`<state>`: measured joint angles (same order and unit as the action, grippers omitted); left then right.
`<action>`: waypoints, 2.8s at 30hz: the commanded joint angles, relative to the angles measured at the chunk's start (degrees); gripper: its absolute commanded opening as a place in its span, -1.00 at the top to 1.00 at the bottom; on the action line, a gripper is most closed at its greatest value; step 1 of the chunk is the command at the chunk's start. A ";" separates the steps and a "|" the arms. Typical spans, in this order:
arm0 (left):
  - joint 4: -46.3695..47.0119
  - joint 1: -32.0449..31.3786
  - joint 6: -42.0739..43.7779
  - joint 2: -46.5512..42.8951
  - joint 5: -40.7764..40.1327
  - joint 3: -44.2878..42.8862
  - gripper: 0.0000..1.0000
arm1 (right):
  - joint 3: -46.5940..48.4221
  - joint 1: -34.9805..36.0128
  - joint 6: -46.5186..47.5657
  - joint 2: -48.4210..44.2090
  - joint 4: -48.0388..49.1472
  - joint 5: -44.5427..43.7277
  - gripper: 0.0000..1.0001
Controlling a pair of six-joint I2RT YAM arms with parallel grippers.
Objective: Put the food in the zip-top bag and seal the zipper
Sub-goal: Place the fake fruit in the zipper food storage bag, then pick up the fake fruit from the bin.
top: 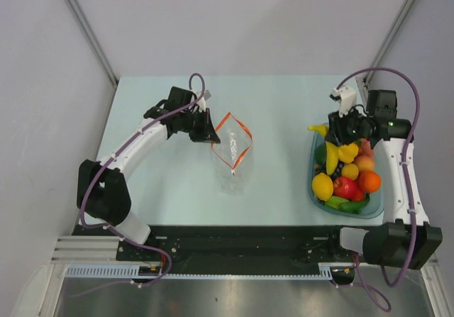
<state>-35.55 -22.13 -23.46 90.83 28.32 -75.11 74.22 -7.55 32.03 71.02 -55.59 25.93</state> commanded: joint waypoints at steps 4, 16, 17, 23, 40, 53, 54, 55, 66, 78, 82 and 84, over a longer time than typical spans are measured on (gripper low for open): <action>-0.66 -0.55 0.87 0.67 1.74 -3.28 0.99 | 3.83 15.97 -24.19 -4.93 36.40 11.68 1.00; -0.48 -2.04 1.31 0.32 3.59 -4.17 1.00 | 1.64 34.53 -31.87 5.87 71.85 18.10 1.00; -0.48 -2.04 1.31 0.32 3.59 -4.17 0.99 | 1.46 35.93 -29.85 7.27 72.29 18.36 1.00; -0.57 -2.04 1.31 0.14 3.41 -4.69 1.00 | 0.93 37.61 -24.57 12.46 69.50 24.15 1.00; -0.84 -2.13 1.58 0.49 3.76 -5.84 1.00 | -0.04 31.12 -24.82 8.08 47.18 23.20 -0.76; -0.22 -2.13 1.06 0.58 6.57 -5.31 1.00 | -0.30 13.02 0.56 1.05 -3.36 14.77 -0.68; 0.04 -2.21 0.70 0.49 7.45 -5.31 1.00 | -0.47 11.70 2.23 0.70 -5.47 13.45 -0.68; 0.39 -2.22 0.44 0.49 9.02 -5.31 1.00 | -0.74 10.55 3.64 0.35 -9.23 12.66 -0.69; 1.10 -2.22 -1.85 0.93 13.61 -5.75 1.00 | -11.18 5.27 8.23 -2.74 -17.00 -2.11 -1.00; 4.08 -2.22 -3.78 0.23 13.87 -3.02 1.00 | -17.44 5.09 8.83 3.59 -11.03 -6.25 -0.95; 4.35 -2.22 -3.61 0.49 13.70 -3.29 0.99 | -17.61 4.92 9.71 6.32 -10.50 -5.55 -0.82; 4.52 -2.22 -3.52 0.40 13.61 -3.29 1.00 | -17.53 4.91 9.98 6.85 -9.97 -4.93 -0.75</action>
<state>-33.45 -24.01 -26.09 91.85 40.71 -78.30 56.64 -2.35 40.42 77.17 -66.94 20.36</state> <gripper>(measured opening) 0.007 0.910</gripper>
